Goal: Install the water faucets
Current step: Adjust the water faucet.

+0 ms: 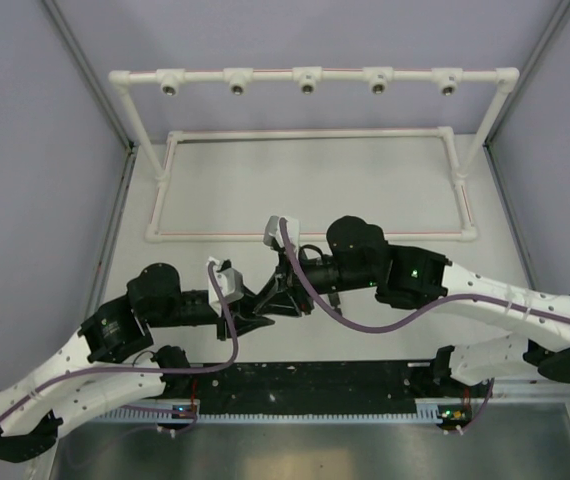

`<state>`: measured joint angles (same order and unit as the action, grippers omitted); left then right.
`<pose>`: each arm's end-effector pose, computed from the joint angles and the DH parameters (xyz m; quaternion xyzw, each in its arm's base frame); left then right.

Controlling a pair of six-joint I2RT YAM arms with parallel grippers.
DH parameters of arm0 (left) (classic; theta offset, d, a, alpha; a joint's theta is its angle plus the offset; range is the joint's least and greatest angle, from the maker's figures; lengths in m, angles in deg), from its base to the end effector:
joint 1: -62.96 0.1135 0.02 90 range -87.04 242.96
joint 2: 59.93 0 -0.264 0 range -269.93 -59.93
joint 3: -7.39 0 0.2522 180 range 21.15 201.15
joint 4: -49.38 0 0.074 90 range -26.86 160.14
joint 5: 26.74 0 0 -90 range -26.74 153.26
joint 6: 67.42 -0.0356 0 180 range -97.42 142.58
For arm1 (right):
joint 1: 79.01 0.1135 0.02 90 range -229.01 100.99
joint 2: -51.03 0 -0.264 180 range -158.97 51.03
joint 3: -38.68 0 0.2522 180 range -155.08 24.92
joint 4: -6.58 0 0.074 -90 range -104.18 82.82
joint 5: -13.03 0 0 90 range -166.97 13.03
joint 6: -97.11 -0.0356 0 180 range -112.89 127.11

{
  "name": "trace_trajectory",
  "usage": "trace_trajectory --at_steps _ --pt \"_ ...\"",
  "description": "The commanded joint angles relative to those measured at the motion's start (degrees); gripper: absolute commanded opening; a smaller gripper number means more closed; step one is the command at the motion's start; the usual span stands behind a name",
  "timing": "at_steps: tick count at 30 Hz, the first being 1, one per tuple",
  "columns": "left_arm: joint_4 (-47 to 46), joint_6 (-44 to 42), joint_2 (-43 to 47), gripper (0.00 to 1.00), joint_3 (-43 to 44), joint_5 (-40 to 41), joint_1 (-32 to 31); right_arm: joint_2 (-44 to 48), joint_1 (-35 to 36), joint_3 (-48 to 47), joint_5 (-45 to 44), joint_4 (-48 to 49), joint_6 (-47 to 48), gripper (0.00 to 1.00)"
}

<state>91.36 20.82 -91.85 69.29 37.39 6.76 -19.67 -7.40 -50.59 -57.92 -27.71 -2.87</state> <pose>0.0528 -0.1068 0.3571 0.4902 0.5943 -0.4352 0.4659 0.0759 0.2650 0.4138 -0.4885 0.6240 0.4889 0.3646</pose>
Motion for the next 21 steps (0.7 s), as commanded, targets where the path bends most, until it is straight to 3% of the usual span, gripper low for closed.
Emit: trace_trajectory --at_steps 1,3,7,14,21 --pt "-0.98 -2.55 -0.51 0.24 1.96 1.70 0.22 -0.32 0.37 -3.51 1.35 0.76 -3.21 0.00" --pt "-0.81 -2.72 -0.25 0.24 1.87 2.22 0.22 0.03 0.46 -2.98 0.21 0.32 -3.03 0.00" --pt "-0.72 -2.55 0.46 0.35 1.78 3.01 0.22 0.03 0.37 -2.46 -0.77 -0.73 -2.85 0.00" --pt "-0.46 -2.55 0.11 0.38 1.96 3.02 0.22 -1.72 0.46 -3.42 -1.73 -3.63 -3.03 0.00" --pt "1.56 -3.60 -1.91 0.24 2.31 2.49 0.22 -3.74 0.37 -6.93 -2.26 -6.71 -2.77 0.00"
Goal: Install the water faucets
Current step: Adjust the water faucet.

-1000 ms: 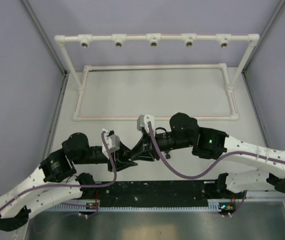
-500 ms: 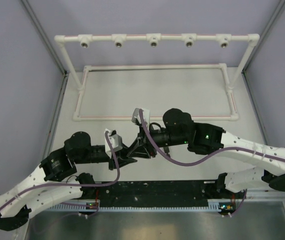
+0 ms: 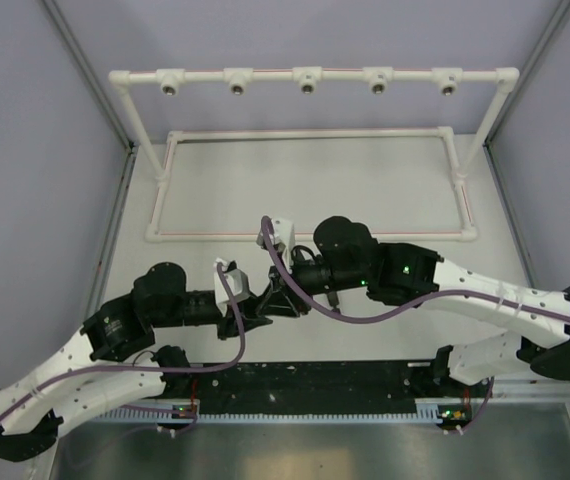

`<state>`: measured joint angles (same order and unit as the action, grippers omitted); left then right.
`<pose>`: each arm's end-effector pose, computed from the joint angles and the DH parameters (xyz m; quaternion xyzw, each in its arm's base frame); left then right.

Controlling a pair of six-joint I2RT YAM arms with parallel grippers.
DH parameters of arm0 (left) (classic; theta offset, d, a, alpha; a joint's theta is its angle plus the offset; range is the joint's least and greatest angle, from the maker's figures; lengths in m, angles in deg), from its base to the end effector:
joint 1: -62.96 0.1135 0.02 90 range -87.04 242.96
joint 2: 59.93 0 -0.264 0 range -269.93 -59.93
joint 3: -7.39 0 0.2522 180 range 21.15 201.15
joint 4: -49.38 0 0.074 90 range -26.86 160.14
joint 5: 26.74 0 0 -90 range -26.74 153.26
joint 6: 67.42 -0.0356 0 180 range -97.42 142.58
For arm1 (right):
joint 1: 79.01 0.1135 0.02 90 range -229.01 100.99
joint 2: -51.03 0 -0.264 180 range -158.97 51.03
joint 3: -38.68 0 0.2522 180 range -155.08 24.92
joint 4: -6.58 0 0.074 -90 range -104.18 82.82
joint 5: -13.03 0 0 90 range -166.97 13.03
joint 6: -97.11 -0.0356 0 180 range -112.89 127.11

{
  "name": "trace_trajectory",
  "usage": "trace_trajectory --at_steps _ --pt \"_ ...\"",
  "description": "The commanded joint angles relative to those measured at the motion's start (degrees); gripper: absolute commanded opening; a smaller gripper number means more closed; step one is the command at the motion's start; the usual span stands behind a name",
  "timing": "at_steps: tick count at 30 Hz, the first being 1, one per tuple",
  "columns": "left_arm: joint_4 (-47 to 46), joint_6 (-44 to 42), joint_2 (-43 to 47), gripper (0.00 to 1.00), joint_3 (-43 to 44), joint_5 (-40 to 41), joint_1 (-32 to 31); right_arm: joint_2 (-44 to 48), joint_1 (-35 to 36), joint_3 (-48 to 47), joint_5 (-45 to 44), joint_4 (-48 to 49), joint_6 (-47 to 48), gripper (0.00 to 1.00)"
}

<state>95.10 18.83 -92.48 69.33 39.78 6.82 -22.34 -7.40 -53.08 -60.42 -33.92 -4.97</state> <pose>0.0548 -0.1072 0.3493 0.4969 0.6181 -0.4052 0.4548 0.0800 0.2726 0.4053 -0.4773 0.6727 0.4576 0.3320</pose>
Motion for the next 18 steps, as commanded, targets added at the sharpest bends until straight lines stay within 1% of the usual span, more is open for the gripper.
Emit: trace_trajectory --at_steps 1,4,7,9,11,12,13,18 --pt "-2.00 -1.79 -1.37 0.23 2.35 0.11 0.24 -1.25 0.37 -4.88 0.14 -0.77 -0.58 0.00" --pt "-1.56 -2.05 -1.63 0.24 2.18 -0.07 0.07 -1.69 0.37 -5.85 0.41 -1.21 -0.58 0.00" --pt "-1.47 -2.14 -1.81 0.23 1.83 0.11 0.15 -1.61 0.46 -6.20 0.93 -0.86 -0.49 0.00" --pt "-1.47 -2.05 -1.81 0.19 1.74 0.19 0.15 -1.43 0.37 -6.12 1.46 -0.51 -0.67 0.00" --pt "-1.47 -1.79 -1.81 0.09 1.56 0.11 0.15 -1.17 0.46 -5.85 1.81 0.11 -1.02 0.00" --pt "-1.64 -1.70 -1.72 0.02 1.56 0.11 0.15 -0.91 0.37 -5.42 1.90 0.46 -1.11 0.00" --pt "-1.82 -1.44 -1.72 0.00 1.56 0.28 0.15 -0.64 0.37 -5.15 1.90 0.81 -1.28 0.00" --pt "-3.57 -0.47 -0.23 0.00 0.77 1.24 0.15 0.23 0.37 -3.13 1.72 1.52 -1.29 0.00"
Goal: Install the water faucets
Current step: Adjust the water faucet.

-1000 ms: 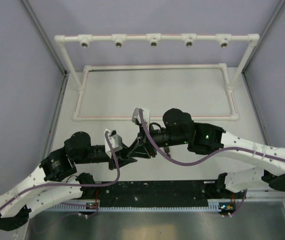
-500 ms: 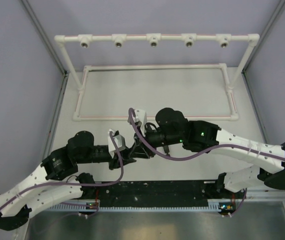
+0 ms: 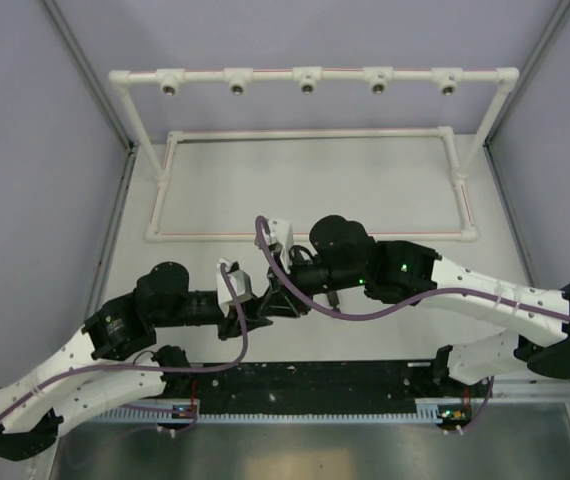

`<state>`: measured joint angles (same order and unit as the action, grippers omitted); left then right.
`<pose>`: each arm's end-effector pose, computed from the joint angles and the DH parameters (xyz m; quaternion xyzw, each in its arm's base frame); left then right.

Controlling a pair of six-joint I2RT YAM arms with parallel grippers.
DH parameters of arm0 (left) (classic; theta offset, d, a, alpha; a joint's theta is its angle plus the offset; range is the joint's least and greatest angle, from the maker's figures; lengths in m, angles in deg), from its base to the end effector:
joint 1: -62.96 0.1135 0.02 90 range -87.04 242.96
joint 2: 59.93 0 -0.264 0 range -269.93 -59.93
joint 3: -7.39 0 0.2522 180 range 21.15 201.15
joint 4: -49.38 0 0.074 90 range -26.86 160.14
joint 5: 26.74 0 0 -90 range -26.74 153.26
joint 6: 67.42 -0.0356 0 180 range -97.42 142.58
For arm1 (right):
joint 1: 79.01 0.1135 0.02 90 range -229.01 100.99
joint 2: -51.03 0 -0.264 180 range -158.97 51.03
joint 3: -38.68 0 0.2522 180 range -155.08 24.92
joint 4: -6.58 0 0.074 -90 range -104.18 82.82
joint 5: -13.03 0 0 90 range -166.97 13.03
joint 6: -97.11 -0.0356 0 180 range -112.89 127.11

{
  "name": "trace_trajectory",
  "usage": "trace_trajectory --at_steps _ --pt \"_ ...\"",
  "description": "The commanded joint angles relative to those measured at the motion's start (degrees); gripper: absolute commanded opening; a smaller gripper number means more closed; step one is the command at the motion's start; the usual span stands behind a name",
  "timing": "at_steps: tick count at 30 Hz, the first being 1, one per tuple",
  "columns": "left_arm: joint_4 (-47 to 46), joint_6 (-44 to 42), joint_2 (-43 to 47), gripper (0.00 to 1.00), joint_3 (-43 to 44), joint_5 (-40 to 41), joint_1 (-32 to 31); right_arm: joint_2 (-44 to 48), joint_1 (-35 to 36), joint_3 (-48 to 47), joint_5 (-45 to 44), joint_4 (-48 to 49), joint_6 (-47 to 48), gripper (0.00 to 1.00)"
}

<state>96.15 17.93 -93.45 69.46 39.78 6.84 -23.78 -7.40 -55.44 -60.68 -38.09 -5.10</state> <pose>0.0566 -0.1098 0.3465 0.5041 0.6239 -0.3977 0.4455 0.0809 0.2751 0.4053 -0.4803 0.6891 0.4426 0.3139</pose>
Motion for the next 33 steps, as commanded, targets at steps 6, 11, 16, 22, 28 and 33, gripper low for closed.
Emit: trace_trajectory --at_steps 6,11,16,22,28,33 --pt "-5.68 1.83 2.40 0.00 -0.50 -1.64 0.13 6.85 0.37 4.76 2.60 10.86 0.87 0.20" --pt "-7.61 3.15 2.84 0.00 -1.73 -5.69 0.13 10.81 0.37 7.84 2.34 14.92 2.89 0.39" --pt "-8.05 3.50 2.67 0.00 -2.00 -6.66 0.13 11.35 0.37 7.76 1.90 15.36 2.98 0.41" --pt "-8.32 3.68 2.40 0.00 -1.73 -7.19 0.13 11.00 0.54 8.11 1.90 15.54 2.98 0.40" --pt "-8.67 4.12 1.61 0.00 -1.12 -10.44 0.13 10.56 0.37 8.81 2.51 15.36 4.12 0.41" --pt "-9.11 4.38 1.52 0.00 -1.03 -11.23 0.13 9.94 0.37 9.25 5.67 15.36 4.38 0.43"
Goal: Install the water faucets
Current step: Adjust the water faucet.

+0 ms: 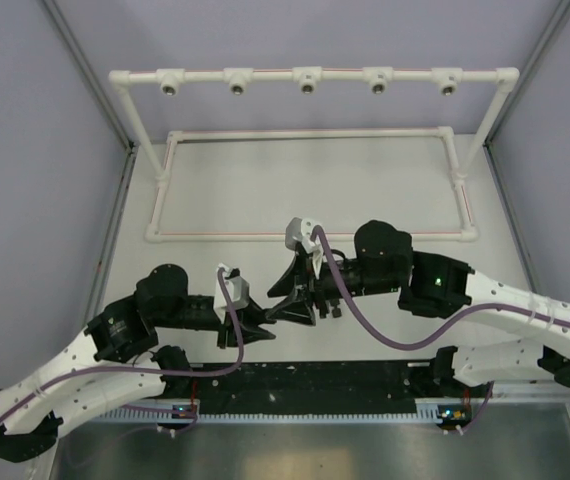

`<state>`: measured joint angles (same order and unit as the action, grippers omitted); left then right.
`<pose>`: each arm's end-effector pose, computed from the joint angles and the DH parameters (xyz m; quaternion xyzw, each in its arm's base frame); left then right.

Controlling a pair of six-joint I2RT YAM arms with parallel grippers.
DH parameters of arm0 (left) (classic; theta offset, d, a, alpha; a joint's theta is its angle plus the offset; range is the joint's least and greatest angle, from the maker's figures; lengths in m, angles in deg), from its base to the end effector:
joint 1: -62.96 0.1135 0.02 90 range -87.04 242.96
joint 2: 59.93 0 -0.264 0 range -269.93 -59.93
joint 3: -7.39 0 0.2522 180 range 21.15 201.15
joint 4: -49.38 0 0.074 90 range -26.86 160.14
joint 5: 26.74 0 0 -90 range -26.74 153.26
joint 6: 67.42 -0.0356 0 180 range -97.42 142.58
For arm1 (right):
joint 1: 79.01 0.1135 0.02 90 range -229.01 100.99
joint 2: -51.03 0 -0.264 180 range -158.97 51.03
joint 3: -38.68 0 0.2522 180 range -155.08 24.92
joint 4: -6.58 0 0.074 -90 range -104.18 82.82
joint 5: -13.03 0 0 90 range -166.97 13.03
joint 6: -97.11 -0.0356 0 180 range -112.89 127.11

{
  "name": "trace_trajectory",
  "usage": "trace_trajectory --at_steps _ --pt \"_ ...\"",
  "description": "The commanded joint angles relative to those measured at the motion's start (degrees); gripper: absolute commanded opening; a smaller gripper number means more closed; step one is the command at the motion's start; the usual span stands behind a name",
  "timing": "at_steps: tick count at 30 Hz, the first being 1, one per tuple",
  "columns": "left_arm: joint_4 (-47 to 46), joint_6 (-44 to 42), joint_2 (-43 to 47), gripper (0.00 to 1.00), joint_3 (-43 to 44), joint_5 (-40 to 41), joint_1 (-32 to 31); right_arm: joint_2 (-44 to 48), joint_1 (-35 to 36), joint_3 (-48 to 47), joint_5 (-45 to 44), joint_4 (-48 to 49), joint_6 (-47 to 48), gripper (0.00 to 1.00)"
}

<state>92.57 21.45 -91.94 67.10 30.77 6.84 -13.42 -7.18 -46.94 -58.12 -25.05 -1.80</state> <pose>0.0508 -0.1100 0.3429 0.5147 0.5896 -0.4658 0.4128 0.0662 0.2385 0.4232 -0.4851 0.5921 0.5047 0.3993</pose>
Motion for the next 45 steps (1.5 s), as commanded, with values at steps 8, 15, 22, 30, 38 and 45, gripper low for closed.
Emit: trace_trajectory --at_steps 8,15,22,30,38,45 --pt "-5.96 0.86 0.37 0.00 1.68 -1.96 0.13 -1.03 0.24 1.89 4.70 1.70 1.61 0.43" --pt "-6.66 0.95 0.37 0.00 1.51 -2.31 0.22 -1.56 0.15 2.07 4.18 1.78 1.96 0.41" --pt "-7.19 0.86 0.63 0.00 1.59 -3.28 0.13 -1.74 0.15 2.60 3.47 1.78 2.14 0.41" --pt "-7.37 2.71 0.55 0.00 1.33 -4.16 0.13 -1.91 0.15 2.68 3.39 2.75 1.70 0.18" --pt "-7.46 3.15 0.72 0.08 1.07 -3.37 0.13 -1.39 0.24 3.47 3.65 3.01 1.52 0.00" --pt "-8.07 3.67 2.13 0.43 0.72 -1.26 0.13 -0.68 0.32 4.26 3.65 2.58 1.26 0.00"
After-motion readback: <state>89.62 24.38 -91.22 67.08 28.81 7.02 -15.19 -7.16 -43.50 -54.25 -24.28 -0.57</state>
